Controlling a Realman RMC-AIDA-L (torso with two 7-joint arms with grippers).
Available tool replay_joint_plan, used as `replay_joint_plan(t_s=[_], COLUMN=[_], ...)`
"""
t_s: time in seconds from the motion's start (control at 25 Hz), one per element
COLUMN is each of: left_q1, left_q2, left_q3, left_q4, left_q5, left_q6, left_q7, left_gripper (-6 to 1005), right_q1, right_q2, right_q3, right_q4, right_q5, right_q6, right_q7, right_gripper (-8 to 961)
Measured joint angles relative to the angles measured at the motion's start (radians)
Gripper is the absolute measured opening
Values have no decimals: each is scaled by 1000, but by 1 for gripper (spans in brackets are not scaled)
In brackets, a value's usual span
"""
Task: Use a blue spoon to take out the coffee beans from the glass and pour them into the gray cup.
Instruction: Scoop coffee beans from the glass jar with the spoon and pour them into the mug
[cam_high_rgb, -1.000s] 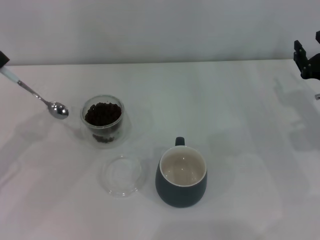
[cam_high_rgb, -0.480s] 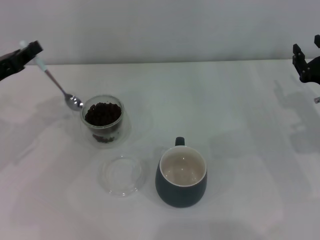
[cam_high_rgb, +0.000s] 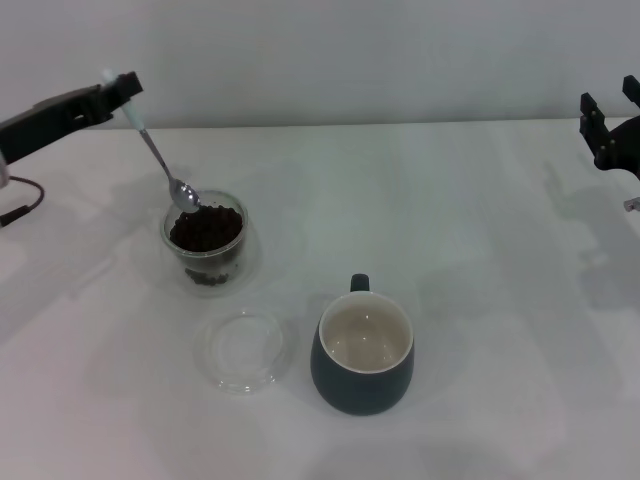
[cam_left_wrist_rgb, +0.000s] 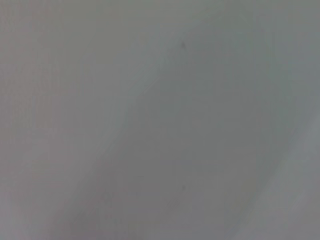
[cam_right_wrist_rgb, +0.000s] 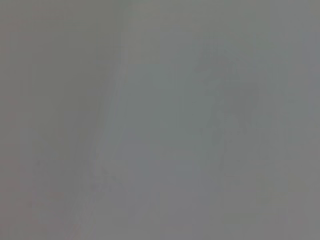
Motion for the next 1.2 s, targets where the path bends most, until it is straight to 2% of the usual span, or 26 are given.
replay_joint_plan(t_s=[0.24,0.48,0.92,1.2], left_q1=[-49,-64,-61,-62], left_q2=[-4,-4,-55,-64], left_q3=[3,4,3,0], left_q4=[-8,-9,3,-3], left_q5=[88,123,218,224], left_q6=[-31,-39,-108,-103], left_q7=[-50,-79,-60,-88], left_gripper=[136,136,137,136], right_q1=[-2,-2,-7,-5], right_q2=[0,0,0,1], right_q3=[-6,-8,-8,-8], right_q4=[13,45,61,63], right_q5=[2,3,5,5], right_q6=[-10,-14,-18,-14], right_q7=[45,48,50,53], right_gripper=[524,523,523,523])
